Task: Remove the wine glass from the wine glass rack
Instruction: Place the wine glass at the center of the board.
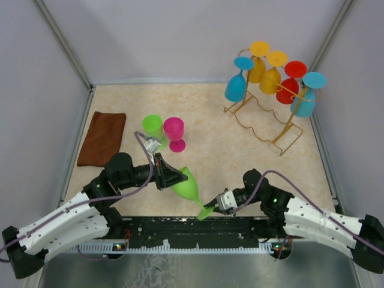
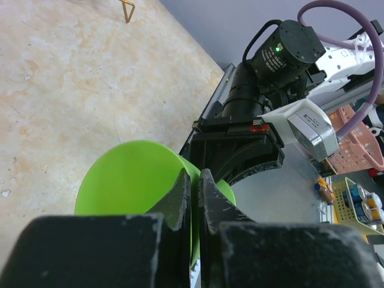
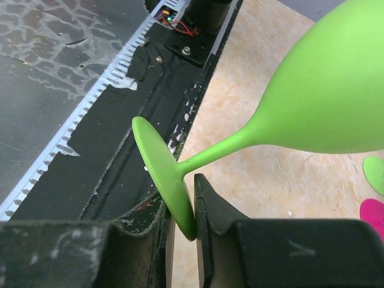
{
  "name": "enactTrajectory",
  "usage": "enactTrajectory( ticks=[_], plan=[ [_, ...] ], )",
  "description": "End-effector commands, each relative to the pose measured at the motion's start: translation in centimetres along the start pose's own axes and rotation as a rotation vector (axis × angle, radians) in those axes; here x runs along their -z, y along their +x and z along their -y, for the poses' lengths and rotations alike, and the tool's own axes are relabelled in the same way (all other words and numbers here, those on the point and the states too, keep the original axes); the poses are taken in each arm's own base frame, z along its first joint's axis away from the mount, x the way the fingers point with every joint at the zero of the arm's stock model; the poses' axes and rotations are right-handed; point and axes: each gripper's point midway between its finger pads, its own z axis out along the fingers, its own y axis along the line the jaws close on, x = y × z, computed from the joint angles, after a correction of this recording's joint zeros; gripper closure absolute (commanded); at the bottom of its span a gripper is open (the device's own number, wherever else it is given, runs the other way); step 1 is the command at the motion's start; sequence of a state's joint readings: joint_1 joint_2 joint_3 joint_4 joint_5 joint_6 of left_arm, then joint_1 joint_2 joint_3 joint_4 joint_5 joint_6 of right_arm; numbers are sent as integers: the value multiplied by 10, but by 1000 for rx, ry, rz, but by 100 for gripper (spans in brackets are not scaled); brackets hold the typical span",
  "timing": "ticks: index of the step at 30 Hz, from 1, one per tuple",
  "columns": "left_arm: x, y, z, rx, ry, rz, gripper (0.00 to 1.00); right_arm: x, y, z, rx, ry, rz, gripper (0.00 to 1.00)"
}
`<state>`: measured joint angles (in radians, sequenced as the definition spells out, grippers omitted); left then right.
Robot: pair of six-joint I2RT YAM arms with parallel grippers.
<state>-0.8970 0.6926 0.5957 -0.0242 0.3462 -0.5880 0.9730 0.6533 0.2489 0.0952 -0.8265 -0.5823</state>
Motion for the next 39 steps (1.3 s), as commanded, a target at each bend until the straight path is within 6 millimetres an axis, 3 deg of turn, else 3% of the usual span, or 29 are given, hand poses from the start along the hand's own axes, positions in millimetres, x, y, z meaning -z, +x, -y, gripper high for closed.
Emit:
enactTrajectory(
  ticks=[1,4,7,16,30,39],
  plan=[
    [2,-5,-14,-39,-91,13,100,2,-11,14,-16,61,9,82],
    [3,-6,-18,-34,-117,15,100,2,-11,15,-16,68,6,66],
    [5,-8,-24,-28,-160,22,100,3,-11,19,-9,90,1,57],
    [13,-9,-45,-15,-284,43,100,9,-12,34,25,187,5,37],
    [36,-17,-89,44,-563,136,100,19,-16,56,63,320,-2,25],
    [67,-66,-120,-75,-889,234,100,47,-27,89,92,588,33,14]
  ],
)
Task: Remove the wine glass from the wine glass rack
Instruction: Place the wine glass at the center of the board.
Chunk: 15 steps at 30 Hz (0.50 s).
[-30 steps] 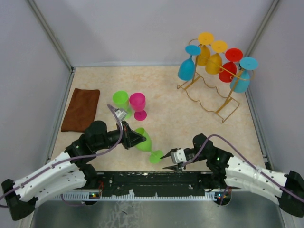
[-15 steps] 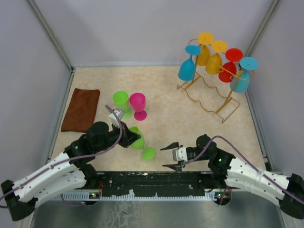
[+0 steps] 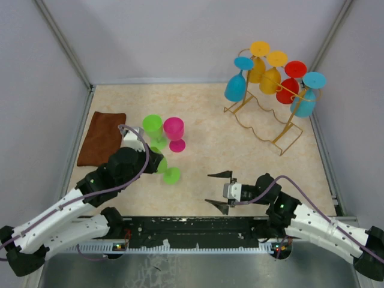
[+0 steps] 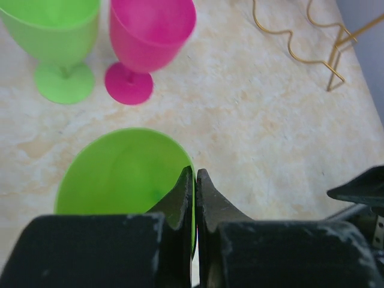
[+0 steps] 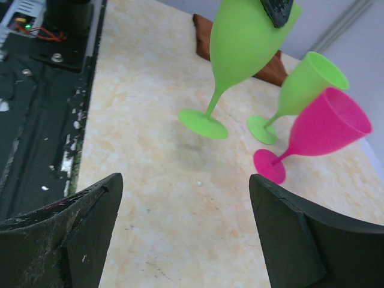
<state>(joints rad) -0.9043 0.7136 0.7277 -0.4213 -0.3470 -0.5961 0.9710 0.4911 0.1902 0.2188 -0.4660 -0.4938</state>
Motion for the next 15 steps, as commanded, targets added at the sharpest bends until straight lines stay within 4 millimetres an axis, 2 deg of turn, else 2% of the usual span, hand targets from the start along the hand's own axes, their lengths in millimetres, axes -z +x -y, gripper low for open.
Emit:
enactTrajectory(
  ticks=[1,7,10,15],
  plan=[
    [0,-41,-20,-84,-187,101,100,9,-22,42,17,228,70,12],
    [-29,-43,-20,-215,-275,50,100,24,-34,65,-56,388,118,2],
    [-42,-40,-17,-253,-280,35,100,30,-34,73,-71,442,119,1],
    [-61,-30,-26,-313,-329,24,100,37,-29,82,-83,512,94,1]
  ],
)
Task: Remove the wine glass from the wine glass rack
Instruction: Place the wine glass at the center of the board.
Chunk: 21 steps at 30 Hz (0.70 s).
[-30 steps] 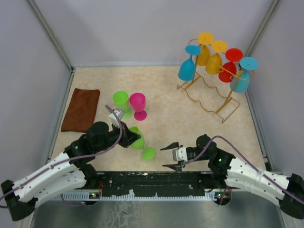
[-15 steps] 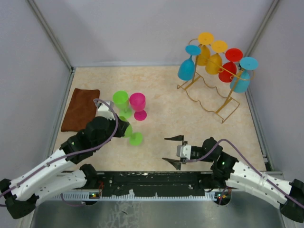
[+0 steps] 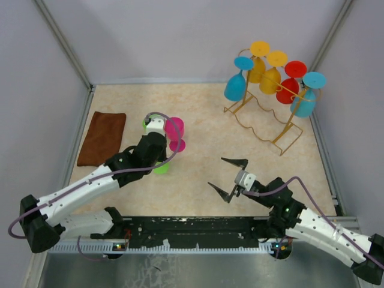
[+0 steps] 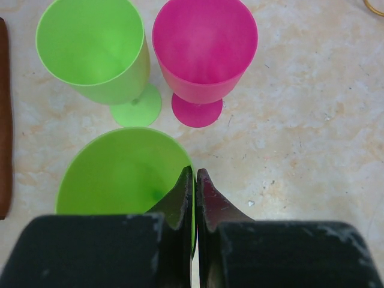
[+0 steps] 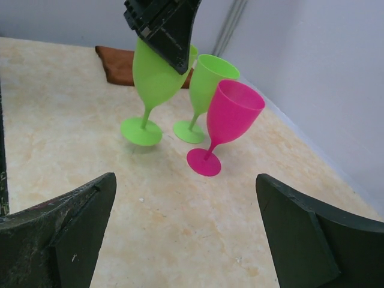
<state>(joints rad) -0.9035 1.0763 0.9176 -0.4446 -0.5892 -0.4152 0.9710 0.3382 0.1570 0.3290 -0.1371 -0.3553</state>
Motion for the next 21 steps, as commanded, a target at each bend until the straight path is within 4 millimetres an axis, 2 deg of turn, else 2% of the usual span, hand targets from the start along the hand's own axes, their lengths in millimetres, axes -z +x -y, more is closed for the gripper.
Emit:
enactTrajectory(
  ticks=[1,5,13,15,21],
  plan=[
    [-12,-9,-4,-40,-57,46,100,2,-8,25,-19,139,21,1],
    [-28,3,-14,-41,-121,30,100,4,-5,32,-29,184,6,1],
    [-39,22,-6,-19,-70,-14,96,7,0,39,-39,226,-23,1],
    [-39,24,-8,-15,-71,-14,92,7,1,38,-39,223,-27,1],
    [-38,15,-21,27,-72,17,89,7,2,37,-42,219,-27,1]
  ],
)
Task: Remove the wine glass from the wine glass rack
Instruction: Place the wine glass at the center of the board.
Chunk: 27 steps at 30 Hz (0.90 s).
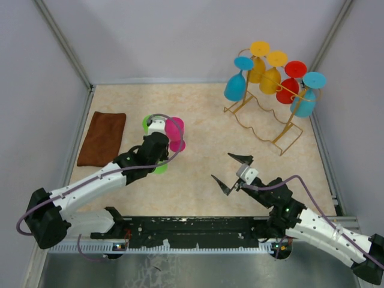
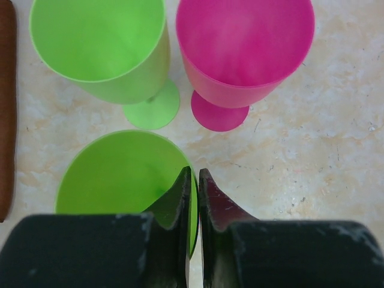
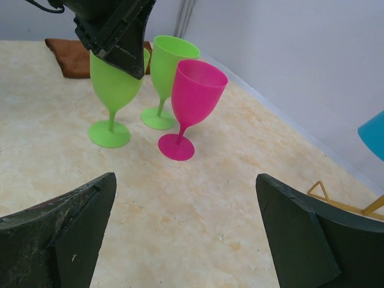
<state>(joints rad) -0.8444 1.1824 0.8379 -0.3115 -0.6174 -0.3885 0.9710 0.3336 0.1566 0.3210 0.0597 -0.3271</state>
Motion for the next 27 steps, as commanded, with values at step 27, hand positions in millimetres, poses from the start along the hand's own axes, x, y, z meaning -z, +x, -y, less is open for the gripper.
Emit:
enactTrajectory(
  ticks=[27],
  plan=[
    [-17,-20,-14,52,22,55,100,-4,0,3,-15,24,6,1]
  ],
)
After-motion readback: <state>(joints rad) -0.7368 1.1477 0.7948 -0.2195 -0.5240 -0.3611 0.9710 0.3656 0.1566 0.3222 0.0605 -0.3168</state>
